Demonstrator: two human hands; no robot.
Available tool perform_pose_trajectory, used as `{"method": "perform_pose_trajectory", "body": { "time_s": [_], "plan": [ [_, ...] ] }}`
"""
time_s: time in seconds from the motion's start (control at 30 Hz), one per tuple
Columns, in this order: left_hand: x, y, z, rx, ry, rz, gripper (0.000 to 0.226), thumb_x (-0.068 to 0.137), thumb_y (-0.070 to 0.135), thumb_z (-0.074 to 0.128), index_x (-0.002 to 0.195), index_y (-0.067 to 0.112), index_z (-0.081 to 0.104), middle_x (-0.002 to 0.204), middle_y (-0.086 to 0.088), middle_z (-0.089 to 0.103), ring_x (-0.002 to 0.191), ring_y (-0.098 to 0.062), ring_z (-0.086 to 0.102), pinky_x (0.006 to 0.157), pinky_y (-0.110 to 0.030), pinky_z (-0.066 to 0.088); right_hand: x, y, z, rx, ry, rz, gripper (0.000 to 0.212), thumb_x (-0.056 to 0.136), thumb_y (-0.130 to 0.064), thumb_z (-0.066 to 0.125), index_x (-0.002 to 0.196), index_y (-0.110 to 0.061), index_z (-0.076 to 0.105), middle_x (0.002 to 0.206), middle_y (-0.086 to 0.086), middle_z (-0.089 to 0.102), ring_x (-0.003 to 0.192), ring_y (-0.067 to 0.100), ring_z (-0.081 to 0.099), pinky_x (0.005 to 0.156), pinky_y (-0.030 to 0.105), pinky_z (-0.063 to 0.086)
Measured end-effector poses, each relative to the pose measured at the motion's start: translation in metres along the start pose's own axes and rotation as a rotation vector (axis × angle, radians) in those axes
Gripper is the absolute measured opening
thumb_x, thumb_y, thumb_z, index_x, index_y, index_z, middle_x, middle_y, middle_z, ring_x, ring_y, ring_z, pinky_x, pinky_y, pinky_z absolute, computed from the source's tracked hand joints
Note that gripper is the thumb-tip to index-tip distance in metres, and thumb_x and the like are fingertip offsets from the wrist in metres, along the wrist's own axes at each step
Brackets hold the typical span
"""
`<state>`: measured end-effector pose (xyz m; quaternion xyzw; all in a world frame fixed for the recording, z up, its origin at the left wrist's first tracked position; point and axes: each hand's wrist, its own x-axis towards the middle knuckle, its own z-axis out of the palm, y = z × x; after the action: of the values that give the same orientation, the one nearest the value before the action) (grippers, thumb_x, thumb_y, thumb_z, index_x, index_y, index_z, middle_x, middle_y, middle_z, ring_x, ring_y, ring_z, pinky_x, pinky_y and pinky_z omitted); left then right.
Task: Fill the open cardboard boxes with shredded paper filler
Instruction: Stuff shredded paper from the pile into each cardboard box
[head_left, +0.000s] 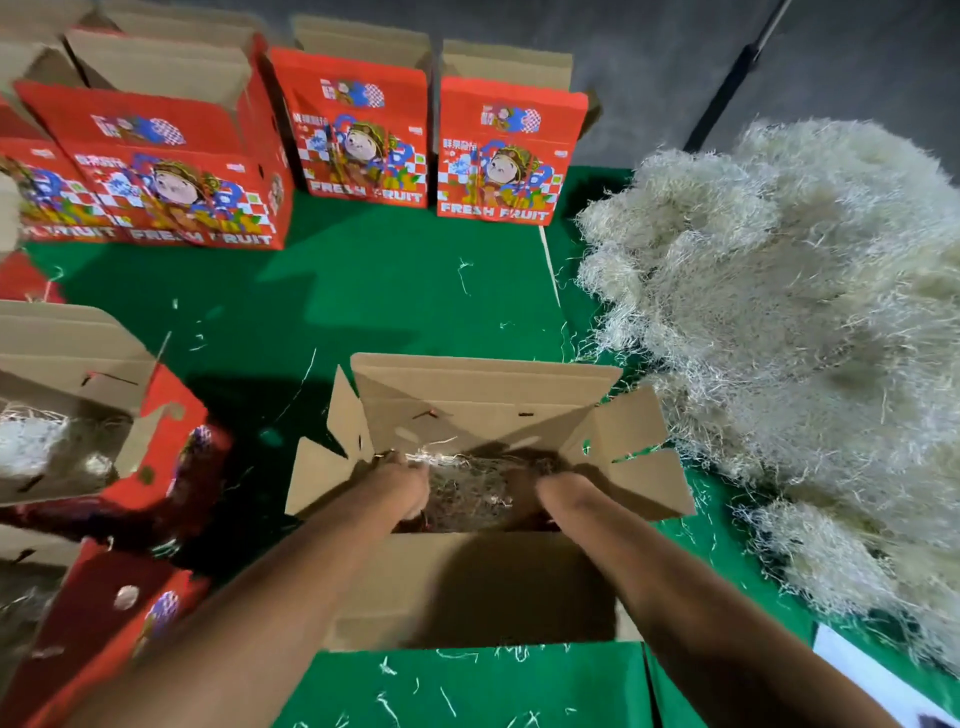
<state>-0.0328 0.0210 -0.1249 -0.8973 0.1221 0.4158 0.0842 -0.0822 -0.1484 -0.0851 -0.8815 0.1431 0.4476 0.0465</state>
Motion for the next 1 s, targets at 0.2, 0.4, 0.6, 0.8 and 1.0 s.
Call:
{"method": "perform_pose_trajectory", "body": {
  "time_s": [0.2,0.4,0.6,0.8,1.0],
  "plan": [
    [-0.007,0.012,-0.021,0.049,0.053,0.034,0.038,0.096,0.007,0.052,0.134,0.005,0.057,0.142,-0.015,0.053,0.128,-0.032,0.051,0.106,-0.046,0.042,0.007,-0.012,-0.009,-0.123,0.029,-0.155,0.051,0.094,-0.033,0.066,0.137,-0.008,0.055,0.136,0.010,0.058,0.123,0.031,0.056,0.101,0.030,0.043],
    [-0.005,0.037,-0.045,-0.032,0.127,0.180,0.027,0.095,0.011,0.056,0.119,0.006,0.066,0.117,-0.010,0.067,0.103,-0.028,0.063,0.084,-0.037,0.049,0.020,0.000,-0.031,0.259,0.257,-0.167,0.003,0.091,-0.016,0.067,0.092,-0.016,0.070,0.083,0.002,0.067,0.078,0.022,0.062,0.066,0.027,0.043],
    [0.046,0.030,0.007,-0.356,-0.129,0.095,0.039,0.099,0.020,0.047,0.134,0.004,0.055,0.137,-0.017,0.056,0.119,-0.032,0.058,0.096,-0.036,0.049,0.056,-0.014,0.012,0.029,-0.135,-0.213,0.040,0.097,-0.030,0.056,0.132,-0.013,0.060,0.139,0.009,0.058,0.125,0.027,0.055,0.102,0.036,0.044],
    [0.081,0.024,0.033,-0.398,-0.251,0.076,0.035,0.093,0.028,0.061,0.126,0.016,0.063,0.124,-0.011,0.063,0.099,-0.025,0.063,0.071,-0.035,0.051,0.091,-0.019,0.022,-0.058,-0.192,-0.222,0.039,0.101,-0.030,0.051,0.136,-0.015,0.058,0.142,0.012,0.055,0.128,0.030,0.053,0.103,0.035,0.039],
    [0.029,0.022,-0.001,-0.389,-0.154,0.136,0.042,0.099,0.023,0.050,0.133,-0.003,0.055,0.125,-0.021,0.058,0.118,-0.035,0.057,0.097,-0.039,0.050,0.070,-0.010,0.018,0.012,-0.153,-0.242,0.035,0.097,-0.033,0.054,0.129,-0.019,0.063,0.135,0.010,0.061,0.115,0.027,0.061,0.097,0.036,0.047]
  ]
}}
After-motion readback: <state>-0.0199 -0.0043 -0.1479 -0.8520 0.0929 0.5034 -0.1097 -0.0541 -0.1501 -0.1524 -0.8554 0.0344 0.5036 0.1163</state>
